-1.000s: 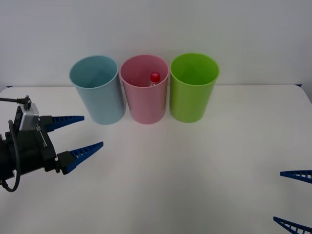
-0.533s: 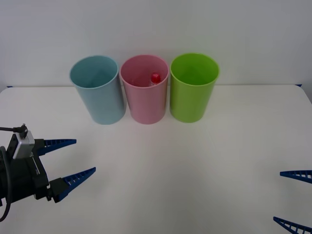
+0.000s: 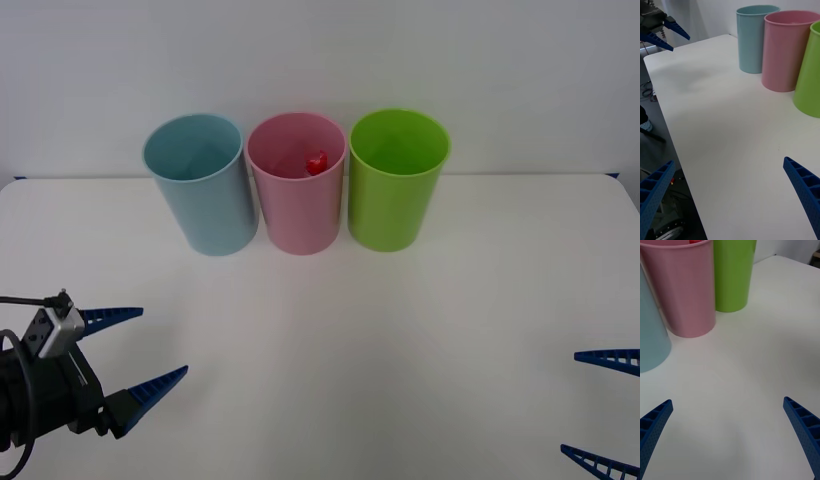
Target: Put cans in the blue bin and PET bottles in the pink bin and trash in the green bin.
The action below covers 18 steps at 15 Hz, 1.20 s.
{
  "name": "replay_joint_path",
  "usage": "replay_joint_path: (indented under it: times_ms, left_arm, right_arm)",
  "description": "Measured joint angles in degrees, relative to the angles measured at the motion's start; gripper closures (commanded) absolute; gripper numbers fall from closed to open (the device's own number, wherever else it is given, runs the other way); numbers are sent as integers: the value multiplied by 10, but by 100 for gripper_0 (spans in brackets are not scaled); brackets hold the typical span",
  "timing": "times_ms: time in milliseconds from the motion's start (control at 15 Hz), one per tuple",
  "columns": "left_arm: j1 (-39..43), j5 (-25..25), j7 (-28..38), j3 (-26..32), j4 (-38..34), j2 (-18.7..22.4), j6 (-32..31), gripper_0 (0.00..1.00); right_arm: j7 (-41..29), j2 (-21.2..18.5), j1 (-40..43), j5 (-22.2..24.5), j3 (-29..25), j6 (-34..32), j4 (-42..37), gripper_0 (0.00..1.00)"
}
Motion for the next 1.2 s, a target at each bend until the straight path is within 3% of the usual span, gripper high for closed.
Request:
replay_joint_path:
  times_ms: [267, 1200]
  left_arm:
    - [3, -32, 36, 2, 1, -8, -31, 0]
    - [17, -69, 19, 10, -5, -14, -51, 0]
  right_arm:
    - [0, 0, 0, 0, 0, 0, 0, 0]
    - [0, 0, 0, 0, 0, 0, 0, 0]
